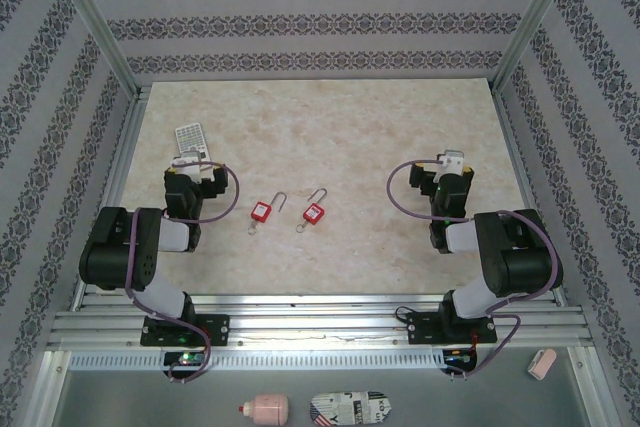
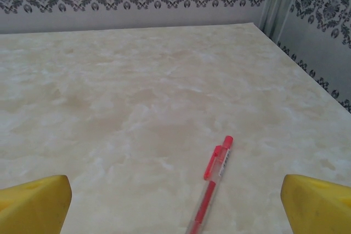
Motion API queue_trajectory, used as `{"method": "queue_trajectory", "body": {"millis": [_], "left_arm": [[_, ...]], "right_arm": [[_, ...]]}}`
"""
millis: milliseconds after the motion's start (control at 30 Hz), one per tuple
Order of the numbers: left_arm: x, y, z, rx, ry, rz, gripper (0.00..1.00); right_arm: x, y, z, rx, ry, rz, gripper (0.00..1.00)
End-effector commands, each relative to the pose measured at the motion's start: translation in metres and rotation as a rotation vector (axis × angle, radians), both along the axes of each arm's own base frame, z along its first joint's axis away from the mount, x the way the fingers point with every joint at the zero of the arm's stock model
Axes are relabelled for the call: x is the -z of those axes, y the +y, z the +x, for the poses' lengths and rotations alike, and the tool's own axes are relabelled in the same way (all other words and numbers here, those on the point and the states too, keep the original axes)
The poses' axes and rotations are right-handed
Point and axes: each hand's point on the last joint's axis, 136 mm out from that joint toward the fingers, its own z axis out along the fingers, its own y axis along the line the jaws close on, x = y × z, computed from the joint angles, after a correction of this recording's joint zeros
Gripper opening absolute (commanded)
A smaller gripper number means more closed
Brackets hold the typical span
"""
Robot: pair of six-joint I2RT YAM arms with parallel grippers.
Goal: Unlock with the key
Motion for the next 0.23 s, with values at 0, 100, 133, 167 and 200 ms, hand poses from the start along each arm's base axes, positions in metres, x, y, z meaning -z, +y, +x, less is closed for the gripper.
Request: {"method": "queue_trajectory", "body": {"millis": [0,100,133,167,200], "left_arm": [[0.0068,-0.0001,-0.0019,0.012,0.030,-0.017,0.99],[0.0067,0.0004,-0.0022,0.011,0.026,-0.015,0.99],[0.0076,0.0001,-0.0023,0.010,0.034,-0.017,0.99],[0.0074,0.0003,-0.0022,0.010,0.031,-0.017,0.99],[0.0064,0.0000,-0.0022,0.011,0.024,-0.015,0.99]], "right_arm": [[-0.0030,-0.0033,0.0023,0.026,-0.001,-0.009,0.98],[-0.0031,-0.0054,0.0025,0.026,-0.003,0.006,0.98],[-0.0034,-0.0054,0.0022,0.025,-0.005,0.006,0.98],[-0.0034,-0.0050,0.0017,0.022,-0.006,0.005,0.98],[-0.0033,-0.0050,0.0018,0.022,-0.006,0.005,0.98]]}}
